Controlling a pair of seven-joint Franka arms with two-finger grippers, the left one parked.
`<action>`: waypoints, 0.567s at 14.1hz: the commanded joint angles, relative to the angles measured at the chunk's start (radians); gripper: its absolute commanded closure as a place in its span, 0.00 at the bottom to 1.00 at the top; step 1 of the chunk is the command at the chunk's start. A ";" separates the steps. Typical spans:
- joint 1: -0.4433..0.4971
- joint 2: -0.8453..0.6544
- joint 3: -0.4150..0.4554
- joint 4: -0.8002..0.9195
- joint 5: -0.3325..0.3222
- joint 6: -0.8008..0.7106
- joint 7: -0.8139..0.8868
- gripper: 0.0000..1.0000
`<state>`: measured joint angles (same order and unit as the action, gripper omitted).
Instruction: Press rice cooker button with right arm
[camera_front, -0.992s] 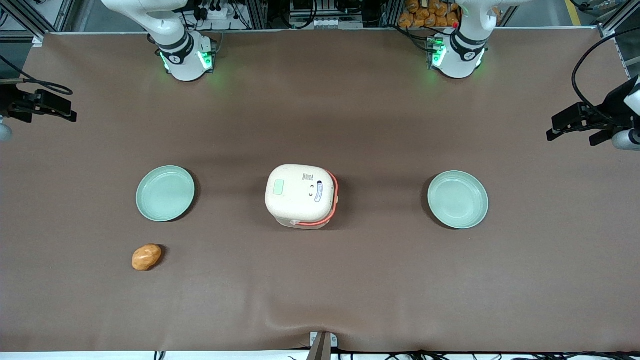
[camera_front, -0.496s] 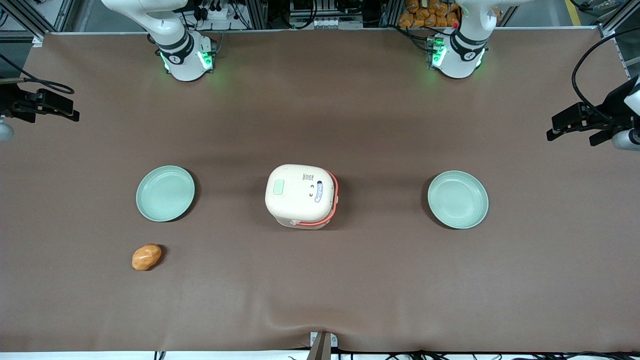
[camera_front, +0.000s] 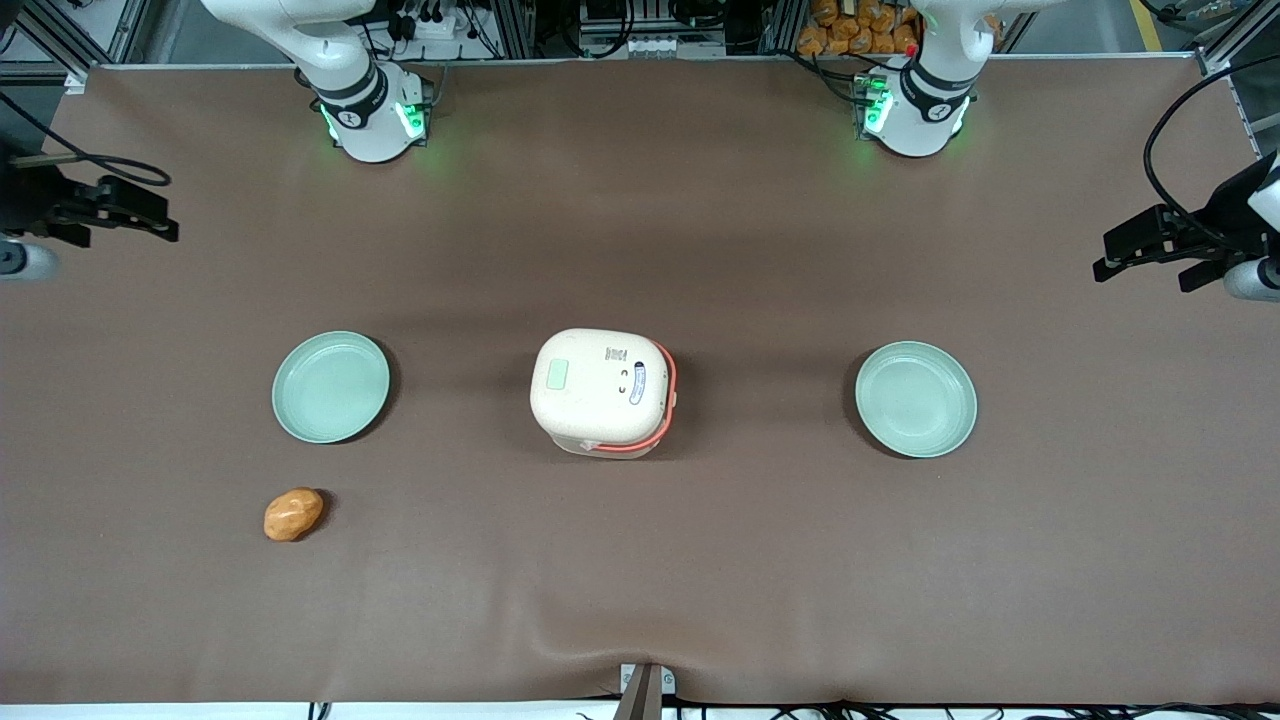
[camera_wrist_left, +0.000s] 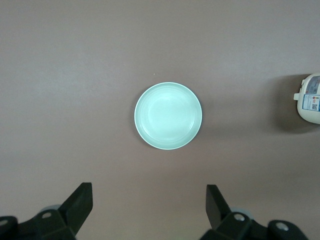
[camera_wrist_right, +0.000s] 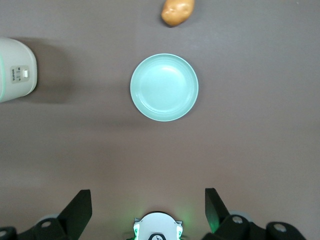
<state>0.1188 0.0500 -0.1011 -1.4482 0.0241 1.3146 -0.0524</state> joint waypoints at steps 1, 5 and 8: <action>0.071 0.014 -0.005 0.012 0.007 0.014 0.041 0.00; 0.238 0.071 -0.003 0.011 0.029 0.165 0.198 0.15; 0.332 0.138 -0.002 0.011 0.100 0.216 0.310 0.57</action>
<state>0.4103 0.1432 -0.0926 -1.4527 0.0788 1.5017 0.1980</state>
